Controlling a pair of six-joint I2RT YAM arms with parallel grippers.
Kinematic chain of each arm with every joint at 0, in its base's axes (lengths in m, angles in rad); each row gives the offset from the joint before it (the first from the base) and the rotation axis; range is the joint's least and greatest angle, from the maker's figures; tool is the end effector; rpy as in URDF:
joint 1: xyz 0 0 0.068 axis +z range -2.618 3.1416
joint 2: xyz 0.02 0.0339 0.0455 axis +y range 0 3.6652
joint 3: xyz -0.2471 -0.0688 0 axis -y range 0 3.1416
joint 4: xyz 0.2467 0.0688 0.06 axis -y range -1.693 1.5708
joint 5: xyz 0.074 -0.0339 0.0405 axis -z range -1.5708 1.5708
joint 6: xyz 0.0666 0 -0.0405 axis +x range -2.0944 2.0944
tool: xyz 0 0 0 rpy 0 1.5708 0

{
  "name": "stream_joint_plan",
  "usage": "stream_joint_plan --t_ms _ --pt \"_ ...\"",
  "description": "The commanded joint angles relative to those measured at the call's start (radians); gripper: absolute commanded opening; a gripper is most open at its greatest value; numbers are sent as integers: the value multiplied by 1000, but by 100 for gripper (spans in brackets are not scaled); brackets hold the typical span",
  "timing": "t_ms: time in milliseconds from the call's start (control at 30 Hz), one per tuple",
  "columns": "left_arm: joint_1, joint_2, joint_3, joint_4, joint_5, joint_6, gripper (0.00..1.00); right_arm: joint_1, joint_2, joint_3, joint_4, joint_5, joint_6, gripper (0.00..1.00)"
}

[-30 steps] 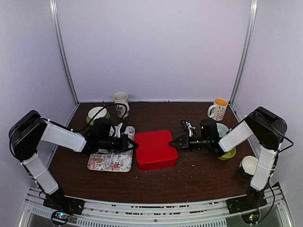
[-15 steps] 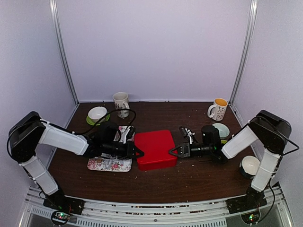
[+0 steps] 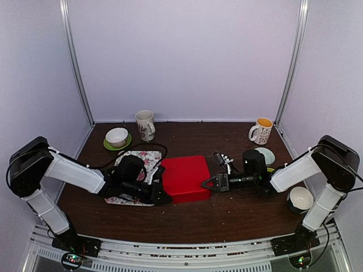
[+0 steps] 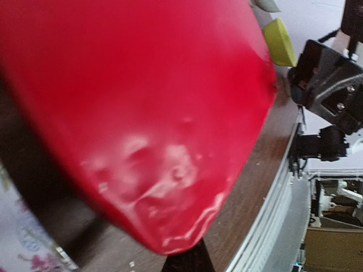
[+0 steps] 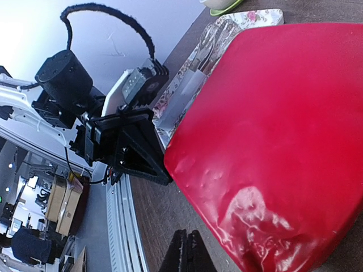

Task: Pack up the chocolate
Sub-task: Press the box lid onto the packing box.

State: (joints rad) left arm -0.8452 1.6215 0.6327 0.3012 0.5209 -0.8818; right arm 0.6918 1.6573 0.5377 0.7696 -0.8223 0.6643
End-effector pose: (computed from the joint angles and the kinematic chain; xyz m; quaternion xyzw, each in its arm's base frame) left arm 0.1876 -0.2614 0.1035 0.0941 0.8754 -0.4652 0.0914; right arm 0.2115 0.2385 0.1229 -0.2394 0.7479 0.5846 0.2038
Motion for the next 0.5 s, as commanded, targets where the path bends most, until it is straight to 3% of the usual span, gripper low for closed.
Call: stream_joint_plan --t_ms 0,100,333,467 --pt "17 -140 48 -240 -185 121 0 56 -6 50 -113 92 -69 0" --pt "71 -176 90 -300 -180 164 0 107 -36 68 -143 206 -92 0" --pt "158 -136 243 -377 -150 262 0 168 82 118 84 255 -24 0" --pt "198 -128 289 -399 -122 281 0 205 80 175 27 305 -62 0"
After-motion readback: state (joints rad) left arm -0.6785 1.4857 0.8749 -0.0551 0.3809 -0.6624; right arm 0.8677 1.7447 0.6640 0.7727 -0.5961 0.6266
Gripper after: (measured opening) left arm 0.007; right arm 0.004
